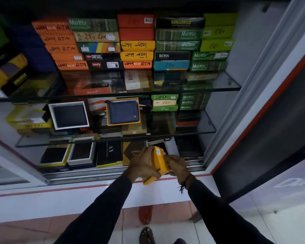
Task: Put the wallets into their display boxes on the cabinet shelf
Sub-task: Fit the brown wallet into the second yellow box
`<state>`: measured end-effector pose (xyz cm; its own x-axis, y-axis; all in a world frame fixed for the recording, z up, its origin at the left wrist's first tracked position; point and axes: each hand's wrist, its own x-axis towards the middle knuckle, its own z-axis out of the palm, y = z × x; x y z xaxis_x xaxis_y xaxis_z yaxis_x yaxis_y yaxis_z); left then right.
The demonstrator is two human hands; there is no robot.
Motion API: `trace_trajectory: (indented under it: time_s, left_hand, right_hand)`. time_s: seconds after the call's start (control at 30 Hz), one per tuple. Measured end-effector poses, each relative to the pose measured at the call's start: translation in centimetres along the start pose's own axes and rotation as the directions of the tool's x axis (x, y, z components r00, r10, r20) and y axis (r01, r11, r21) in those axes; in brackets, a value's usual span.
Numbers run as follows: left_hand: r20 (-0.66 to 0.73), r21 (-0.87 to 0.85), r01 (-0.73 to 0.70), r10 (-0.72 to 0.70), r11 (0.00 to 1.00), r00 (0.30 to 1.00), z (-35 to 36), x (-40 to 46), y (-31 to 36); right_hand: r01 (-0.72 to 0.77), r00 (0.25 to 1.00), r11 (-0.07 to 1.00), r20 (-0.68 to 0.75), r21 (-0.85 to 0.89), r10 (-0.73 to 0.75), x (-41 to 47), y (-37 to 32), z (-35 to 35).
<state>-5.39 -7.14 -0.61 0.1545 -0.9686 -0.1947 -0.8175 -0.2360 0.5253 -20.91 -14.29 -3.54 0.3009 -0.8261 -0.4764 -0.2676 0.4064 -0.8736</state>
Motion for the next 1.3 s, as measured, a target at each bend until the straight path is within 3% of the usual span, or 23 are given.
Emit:
trace_trajectory:
  time_s: [0.17, 0.27, 0.37, 0.47, 0.57, 0.7, 0.87, 1.03, 1.3]
  left_hand:
    - [0.059, -0.244, 0.004, 0.01, 0.97, 0.998, -1.5, -0.9, -1.6]
    - [0.053, -0.412, 0.011, 0.012, 0.911, 0.999, -2.9, -2.2, -4.1]
    - [0.111, -0.482, 0.11, -0.064, 0.869, 0.992, -4.0, -3.6, -7.1]
    - [0.047, -0.373, 0.167, -0.161, 0.913, 0.986, -4.3, -4.7, -9.5]
    - [-0.056, -0.085, 0.229, -0.234, 0.97, 0.971, -4.0, -5.7, -11.6]
    - [-0.067, 0.068, 0.309, -0.304, 0.949, 0.95, -2.5, -6.4, -12.3]
    - [-0.031, -0.035, 0.226, -0.228, 0.973, 0.973, 0.2, -5.4, -10.3]
    - [-0.035, -0.195, 0.126, -0.135, 0.973, 0.99, 1.4, -5.2, -8.5]
    - [-0.037, -0.325, 0.132, -0.152, 0.937, 0.988, 1.6, -5.2, -8.8]
  right_hand:
    - [-0.004, 0.975, 0.996, -0.22, -0.089, -0.016, 0.7, 1.4, -0.7]
    - [0.009, 0.978, 0.993, -0.205, -0.117, -0.033, 0.4, 0.9, -1.3]
    - [0.062, 0.987, 0.98, -0.137, -0.191, -0.089, 0.5, 0.7, -1.4]
    - [0.011, 0.99, 0.984, -0.14, -0.18, -0.037, 0.8, 0.8, -1.4]
    - [-0.035, 0.991, 0.988, -0.132, -0.154, 0.014, 2.7, 2.8, -1.3]
    - [-0.062, 0.993, 0.993, -0.108, -0.102, 0.051, 2.6, 3.4, -0.2]
    - [0.047, 0.994, 0.95, -0.084, -0.309, -0.077, 0.1, 1.3, 2.8]
    - [0.113, 0.978, 0.774, -0.068, -0.623, -0.197, -0.6, -0.2, 4.5]
    - [0.164, 0.974, 0.608, 0.03, -0.777, -0.224, -0.3, 0.0, 5.9]
